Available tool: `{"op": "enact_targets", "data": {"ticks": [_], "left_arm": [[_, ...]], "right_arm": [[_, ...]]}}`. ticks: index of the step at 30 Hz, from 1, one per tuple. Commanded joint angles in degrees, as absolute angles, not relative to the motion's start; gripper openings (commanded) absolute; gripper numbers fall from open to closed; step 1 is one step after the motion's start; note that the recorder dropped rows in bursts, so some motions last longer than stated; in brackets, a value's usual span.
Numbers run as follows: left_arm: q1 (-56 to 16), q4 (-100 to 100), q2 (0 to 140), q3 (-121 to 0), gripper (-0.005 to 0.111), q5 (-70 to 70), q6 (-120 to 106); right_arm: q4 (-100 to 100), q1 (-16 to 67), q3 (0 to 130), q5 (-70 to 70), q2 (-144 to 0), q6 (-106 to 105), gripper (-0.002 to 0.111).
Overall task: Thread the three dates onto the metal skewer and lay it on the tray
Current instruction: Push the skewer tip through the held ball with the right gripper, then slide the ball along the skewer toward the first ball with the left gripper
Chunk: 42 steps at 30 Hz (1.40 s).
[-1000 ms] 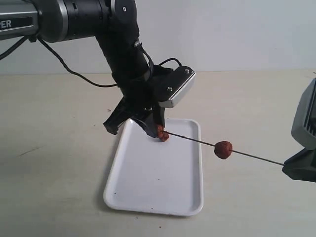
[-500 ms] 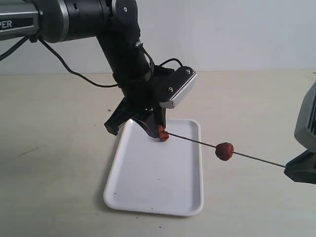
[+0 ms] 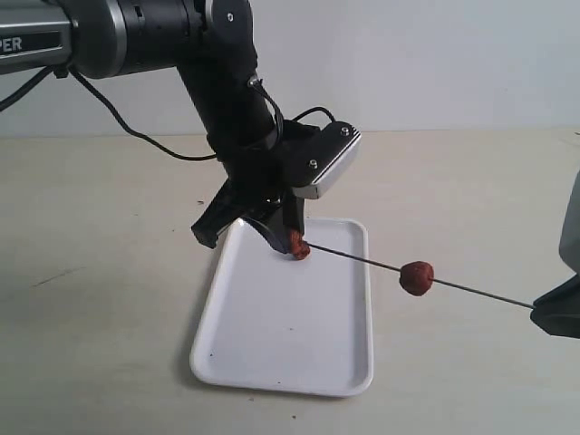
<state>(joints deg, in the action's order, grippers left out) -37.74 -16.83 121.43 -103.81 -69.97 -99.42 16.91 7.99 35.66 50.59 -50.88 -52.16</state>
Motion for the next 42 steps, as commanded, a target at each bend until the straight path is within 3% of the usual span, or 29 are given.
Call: {"op": "enact_targets", "data": {"ticks": [1, 31, 42], "left_arm": [[-37.72, -17.15, 120.63, -103.51, 0.026, -69.96, -98.90], [-37.72, -19.24, 120.63, -103.51, 0.026, -69.96, -100.41], [-37.72, -21.52, 120.63, -103.51, 0.026, -69.96, -101.77]], "right_arm": [[15.86, 7.68, 35.31, 50.62, -50.62, -51.52, 0.000], [20.33, 7.68, 35.31, 45.38, -59.69, -52.64, 0.000], [32.41, 7.68, 35.31, 38.17, -66.10, -60.16, 0.000]]}}
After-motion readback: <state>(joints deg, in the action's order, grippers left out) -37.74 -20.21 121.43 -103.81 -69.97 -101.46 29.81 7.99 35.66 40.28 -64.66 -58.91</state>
